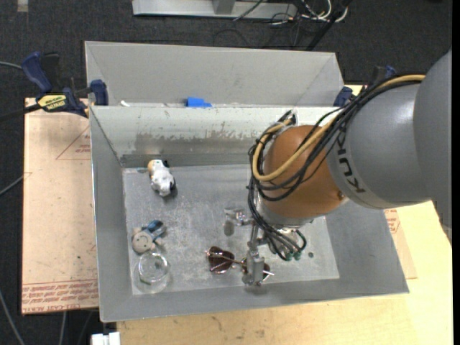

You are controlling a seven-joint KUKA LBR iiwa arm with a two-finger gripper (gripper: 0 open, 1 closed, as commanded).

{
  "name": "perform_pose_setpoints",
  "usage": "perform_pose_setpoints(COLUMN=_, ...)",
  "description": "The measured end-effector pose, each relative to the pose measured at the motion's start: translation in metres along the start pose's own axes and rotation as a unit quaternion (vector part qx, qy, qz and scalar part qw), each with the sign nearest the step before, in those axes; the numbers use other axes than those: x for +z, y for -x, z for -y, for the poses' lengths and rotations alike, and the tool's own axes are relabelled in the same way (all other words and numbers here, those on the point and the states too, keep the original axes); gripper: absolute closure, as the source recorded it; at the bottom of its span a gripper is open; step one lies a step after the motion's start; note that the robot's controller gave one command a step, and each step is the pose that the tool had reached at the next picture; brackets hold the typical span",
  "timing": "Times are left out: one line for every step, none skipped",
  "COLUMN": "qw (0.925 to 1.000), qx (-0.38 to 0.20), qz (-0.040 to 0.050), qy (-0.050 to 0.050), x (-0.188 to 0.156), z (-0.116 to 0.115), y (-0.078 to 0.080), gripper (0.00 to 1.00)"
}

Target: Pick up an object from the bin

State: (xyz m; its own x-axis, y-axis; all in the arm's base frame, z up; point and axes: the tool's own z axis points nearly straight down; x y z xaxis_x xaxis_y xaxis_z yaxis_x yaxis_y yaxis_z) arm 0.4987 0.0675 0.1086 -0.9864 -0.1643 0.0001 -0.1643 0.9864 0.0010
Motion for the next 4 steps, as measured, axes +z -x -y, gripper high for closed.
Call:
perform_pose_setpoints(qw=0.9976, qx=-0.070, qz=0.0003, qy=0.000, x=0.022, z=-0.009, y=-0.002, gripper=1.00)
perform_pose_setpoints(qw=0.9976, qx=-0.070, qz=0.0003, qy=0.000, x=0.022, z=-0.009, y=-0.002, gripper=1.00)
perform_pose_setpoints(qw=0.9970, qx=-0.077, qz=-0.0029, qy=0.000, x=-0.030, z=-0.022, y=-0.005, gripper=1.00)
perform_pose_setpoints(qw=0.9974, qx=-0.071, qz=0.0062, qy=0.000, x=-0.047, z=-0.015, y=0.027, gripper=1.00)
